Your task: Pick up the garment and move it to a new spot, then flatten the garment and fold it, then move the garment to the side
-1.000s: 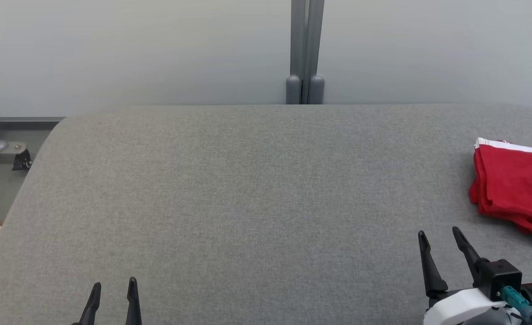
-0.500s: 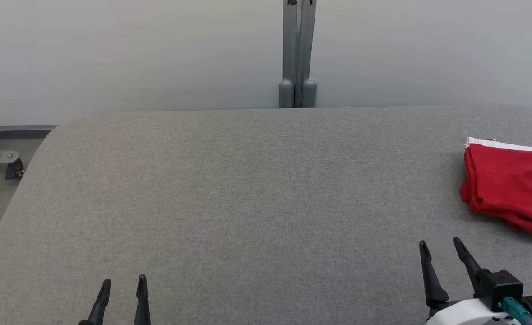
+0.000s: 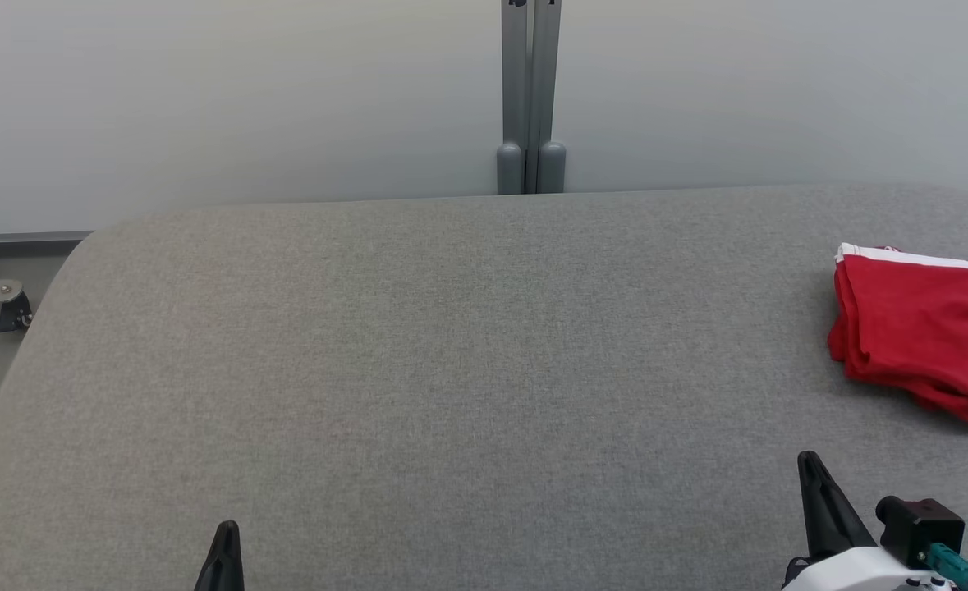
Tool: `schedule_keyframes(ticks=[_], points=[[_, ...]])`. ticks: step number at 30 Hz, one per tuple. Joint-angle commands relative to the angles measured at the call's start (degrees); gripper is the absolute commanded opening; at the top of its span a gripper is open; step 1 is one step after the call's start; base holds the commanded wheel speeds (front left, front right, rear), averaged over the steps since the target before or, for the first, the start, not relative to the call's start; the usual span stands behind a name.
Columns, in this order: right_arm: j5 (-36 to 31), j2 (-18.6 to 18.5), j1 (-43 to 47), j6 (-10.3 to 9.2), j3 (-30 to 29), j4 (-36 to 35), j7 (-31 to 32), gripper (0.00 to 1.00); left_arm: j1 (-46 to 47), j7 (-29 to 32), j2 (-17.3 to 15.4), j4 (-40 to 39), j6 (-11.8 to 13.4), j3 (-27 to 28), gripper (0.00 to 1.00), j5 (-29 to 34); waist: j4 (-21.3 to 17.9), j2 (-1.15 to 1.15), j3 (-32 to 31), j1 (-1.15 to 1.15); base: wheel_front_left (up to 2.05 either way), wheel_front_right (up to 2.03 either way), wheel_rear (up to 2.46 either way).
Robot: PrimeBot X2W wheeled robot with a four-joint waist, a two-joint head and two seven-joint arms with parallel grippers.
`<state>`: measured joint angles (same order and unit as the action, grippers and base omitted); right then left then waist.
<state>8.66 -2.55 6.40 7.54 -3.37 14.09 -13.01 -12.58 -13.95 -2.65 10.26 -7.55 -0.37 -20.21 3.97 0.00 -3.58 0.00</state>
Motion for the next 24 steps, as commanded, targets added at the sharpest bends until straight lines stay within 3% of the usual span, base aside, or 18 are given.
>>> schedule_keyframes(ticks=[1,24], points=[[3.0,-0.2,-1.9,-0.01,-0.4,-0.7,0.6,0.0,1.4,0.5,-0.4,-0.7,0.1,0.1,0.0,-2.7,-0.1,0.0,0.0,0.0,0.0,0.0,0.0],[26.8,-0.3,-4.8,-0.02,-0.8,-1.1,5.8,0.0,6.9,5.3,-1.5,1.1,0.0,0.8,0.0,-24.3,-0.8,0.0,0.8,0.0,0.0,0.0,0.0]])
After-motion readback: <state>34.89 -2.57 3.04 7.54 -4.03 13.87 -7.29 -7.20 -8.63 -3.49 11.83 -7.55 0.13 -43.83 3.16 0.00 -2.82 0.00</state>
